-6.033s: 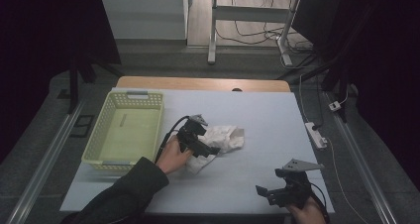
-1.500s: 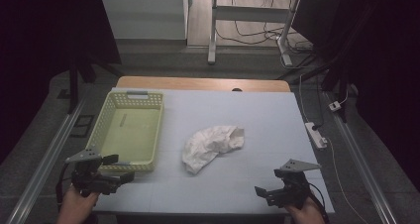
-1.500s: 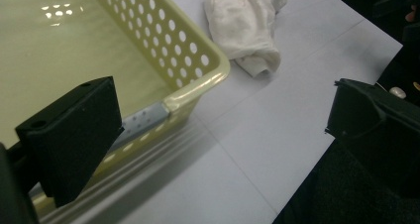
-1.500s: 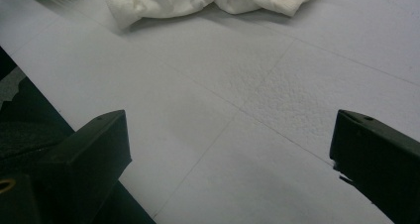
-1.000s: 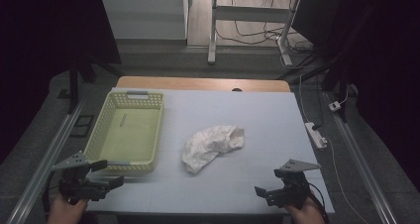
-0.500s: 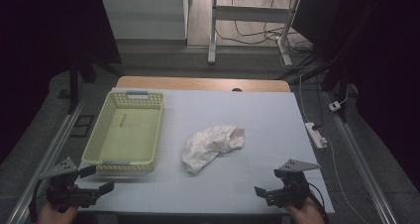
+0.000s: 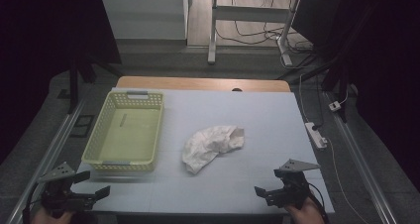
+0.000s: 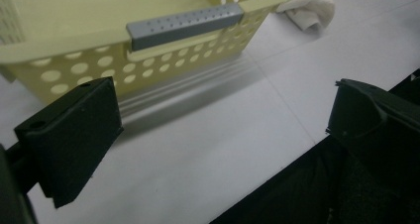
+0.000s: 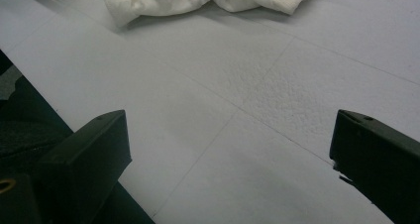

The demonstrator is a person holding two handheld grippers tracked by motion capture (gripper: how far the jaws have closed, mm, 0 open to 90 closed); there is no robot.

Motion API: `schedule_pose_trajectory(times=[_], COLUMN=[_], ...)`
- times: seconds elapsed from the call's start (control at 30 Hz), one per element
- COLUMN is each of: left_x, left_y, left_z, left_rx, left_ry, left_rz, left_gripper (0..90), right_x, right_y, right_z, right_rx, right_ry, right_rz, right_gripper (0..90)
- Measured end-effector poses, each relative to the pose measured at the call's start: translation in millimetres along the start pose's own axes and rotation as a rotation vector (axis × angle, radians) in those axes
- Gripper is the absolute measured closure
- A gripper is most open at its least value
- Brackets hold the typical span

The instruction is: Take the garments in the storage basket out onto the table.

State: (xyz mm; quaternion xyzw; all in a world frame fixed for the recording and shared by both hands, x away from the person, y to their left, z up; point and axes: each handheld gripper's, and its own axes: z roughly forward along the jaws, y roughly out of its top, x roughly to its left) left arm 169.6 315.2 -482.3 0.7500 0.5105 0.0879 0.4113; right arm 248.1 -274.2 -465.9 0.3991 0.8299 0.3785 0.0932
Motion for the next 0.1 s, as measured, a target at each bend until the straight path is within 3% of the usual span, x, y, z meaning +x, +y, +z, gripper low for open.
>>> schedule_pose_trajectory(times=[0.1], left_x=[0.7], left_y=[0.5], left_z=[0.5], left_rx=[0.005], left_ry=[-0.001], left_rz=[-0.008], left_gripper=[0.3], right_x=[0.2], right_y=[-0.1], right_z=[0.5], right_rx=[0.006], right_ry=[-0.008], right_rz=[-0.003], right_gripper=[1.8])
